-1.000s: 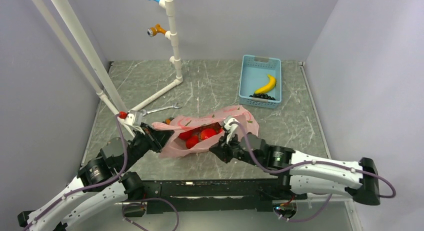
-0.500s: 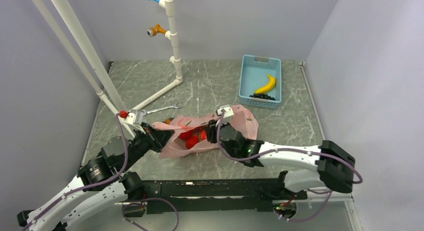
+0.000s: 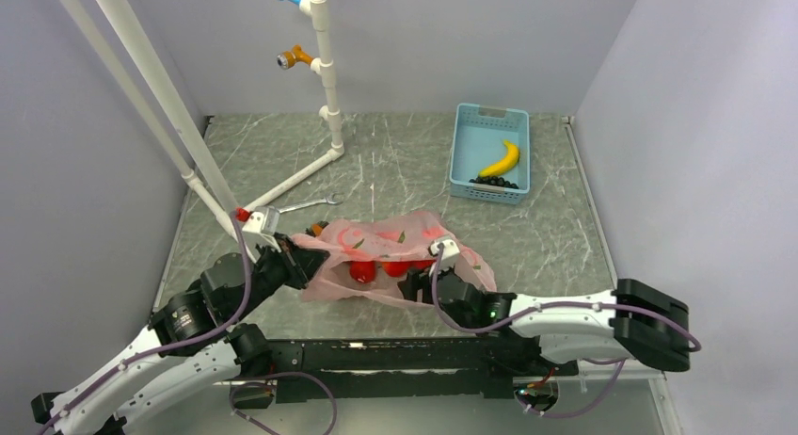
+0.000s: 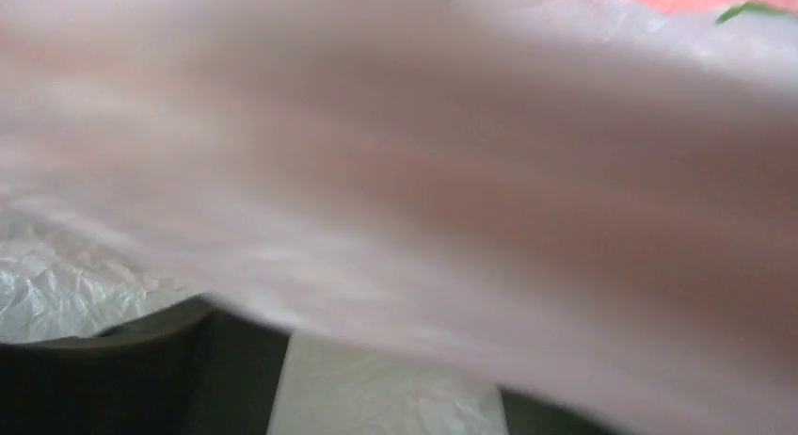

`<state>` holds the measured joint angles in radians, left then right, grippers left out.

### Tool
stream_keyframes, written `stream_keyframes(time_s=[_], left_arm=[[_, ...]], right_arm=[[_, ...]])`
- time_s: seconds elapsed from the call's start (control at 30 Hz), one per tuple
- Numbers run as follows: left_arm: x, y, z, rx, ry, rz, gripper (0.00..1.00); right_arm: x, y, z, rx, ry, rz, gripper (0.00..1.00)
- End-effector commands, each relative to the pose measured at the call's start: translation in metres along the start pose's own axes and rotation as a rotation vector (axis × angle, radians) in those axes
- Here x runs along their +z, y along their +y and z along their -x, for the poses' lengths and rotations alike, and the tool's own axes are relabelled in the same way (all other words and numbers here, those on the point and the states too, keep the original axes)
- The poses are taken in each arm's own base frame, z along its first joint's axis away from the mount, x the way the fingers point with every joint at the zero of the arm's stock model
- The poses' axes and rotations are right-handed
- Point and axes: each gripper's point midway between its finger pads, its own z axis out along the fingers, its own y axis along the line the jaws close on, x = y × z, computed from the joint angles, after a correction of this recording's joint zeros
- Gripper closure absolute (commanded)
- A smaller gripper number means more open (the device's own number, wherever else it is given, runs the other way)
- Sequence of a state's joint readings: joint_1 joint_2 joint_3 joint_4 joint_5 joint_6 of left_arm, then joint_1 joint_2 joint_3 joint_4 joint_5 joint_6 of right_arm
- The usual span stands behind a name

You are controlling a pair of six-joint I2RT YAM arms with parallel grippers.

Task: Take the fake fruits out of the plastic bag
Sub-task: Take out the fake fruit from the plastic bag.

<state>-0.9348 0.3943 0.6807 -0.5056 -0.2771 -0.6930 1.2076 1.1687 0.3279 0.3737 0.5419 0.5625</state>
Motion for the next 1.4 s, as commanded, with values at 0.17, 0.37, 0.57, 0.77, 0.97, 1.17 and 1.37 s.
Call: stream_keyframes(time_s=[0.17,0.37,0.57,0.77,0.97,1.17,1.37], left_arm=[[0.01,0.017,-0.051,0.015,0.176,0.04,1.0],[0.011,0.027,-0.071,-0.027,0.208,0.052,1.0],[0.004,0.039,-0.076,-0.038,0.198,0.085,1.0],[0.0,0.034,-0.069,-0.06,0.181,0.063,1.0],[-0.001,0.04,-0.079,-0.082,0.196,0.076,1.0],[-0.002,0.042,-0.078,-0.081,0.189,0.083,1.0],[-0.001,0.043,-0.079,-0.078,0.196,0.095,1.0]], right_arm=[[-0.016,-0.009,-0.013,-0.046,0.028,0.002,0.05],[-0.004,0.02,0.033,-0.126,-0.051,0.028,0.01],[0.025,0.029,0.052,-0.122,-0.094,0.012,0.01],[0.048,0.037,0.047,-0.184,-0.065,-0.019,0.02],[0.051,0.031,0.031,-0.202,-0.041,-0.018,0.07],[0.061,0.033,0.023,-0.227,-0.018,-0.024,0.16],[0.061,0.031,0.025,-0.224,-0.024,-0.034,0.36]])
